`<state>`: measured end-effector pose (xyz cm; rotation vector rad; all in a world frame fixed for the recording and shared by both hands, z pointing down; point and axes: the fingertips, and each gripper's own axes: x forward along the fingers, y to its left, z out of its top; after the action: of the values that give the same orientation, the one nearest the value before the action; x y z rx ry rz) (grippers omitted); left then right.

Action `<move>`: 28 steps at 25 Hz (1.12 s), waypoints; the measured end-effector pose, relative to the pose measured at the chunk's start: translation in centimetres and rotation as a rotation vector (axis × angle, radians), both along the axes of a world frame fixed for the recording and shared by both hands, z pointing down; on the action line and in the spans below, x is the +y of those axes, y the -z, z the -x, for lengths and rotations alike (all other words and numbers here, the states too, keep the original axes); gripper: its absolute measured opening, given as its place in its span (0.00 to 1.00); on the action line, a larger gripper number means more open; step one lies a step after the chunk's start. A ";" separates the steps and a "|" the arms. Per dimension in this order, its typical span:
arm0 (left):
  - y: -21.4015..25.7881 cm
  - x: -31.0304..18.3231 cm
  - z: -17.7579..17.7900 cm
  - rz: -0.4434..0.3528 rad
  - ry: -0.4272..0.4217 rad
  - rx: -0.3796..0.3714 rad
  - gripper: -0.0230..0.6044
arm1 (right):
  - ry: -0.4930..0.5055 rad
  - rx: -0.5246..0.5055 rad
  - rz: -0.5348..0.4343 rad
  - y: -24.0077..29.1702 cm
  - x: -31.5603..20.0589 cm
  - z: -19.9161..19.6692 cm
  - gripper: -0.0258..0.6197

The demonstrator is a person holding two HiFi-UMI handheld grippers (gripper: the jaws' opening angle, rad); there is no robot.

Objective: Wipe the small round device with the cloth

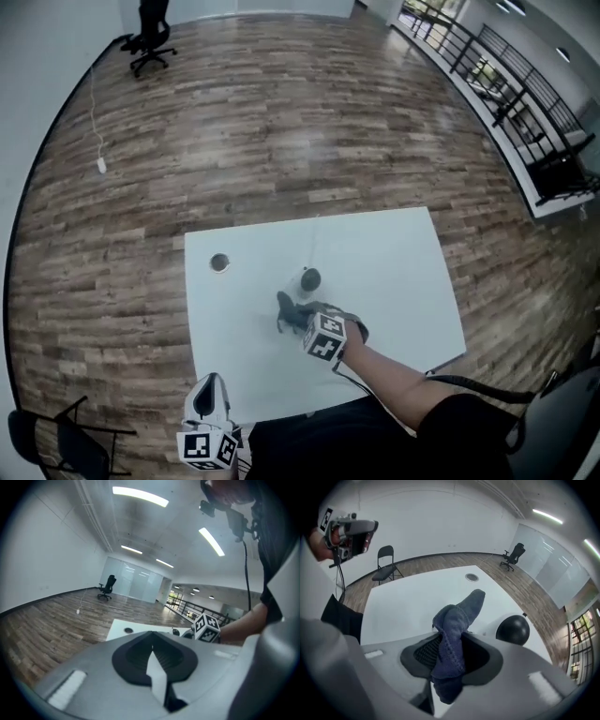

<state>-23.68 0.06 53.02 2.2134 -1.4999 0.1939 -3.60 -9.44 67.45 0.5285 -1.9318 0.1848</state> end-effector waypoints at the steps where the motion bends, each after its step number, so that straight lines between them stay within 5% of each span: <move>1: -0.1 -0.3 -0.5 0.009 -0.035 0.013 0.05 | -0.032 -0.024 0.016 0.8 1.0 -0.1 0.23; 8: 2.5 -4.4 -6.2 -0.063 -0.237 0.011 0.05 | -0.334 -0.155 0.057 4.2 4.2 -7.8 0.23; 14: 5.4 -4.8 -10.2 -0.139 -0.238 -0.001 0.05 | -0.492 -0.238 0.100 3.6 7.8 -14.8 0.23; 28: 5.1 -1.8 -17.2 -0.110 -0.260 -0.082 0.05 | -0.513 -0.195 0.344 -4.4 16.0 -21.6 0.27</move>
<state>-6.51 -1.73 47.95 2.5137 -1.2868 0.2931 18.04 6.59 71.82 0.7844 -1.8595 0.9079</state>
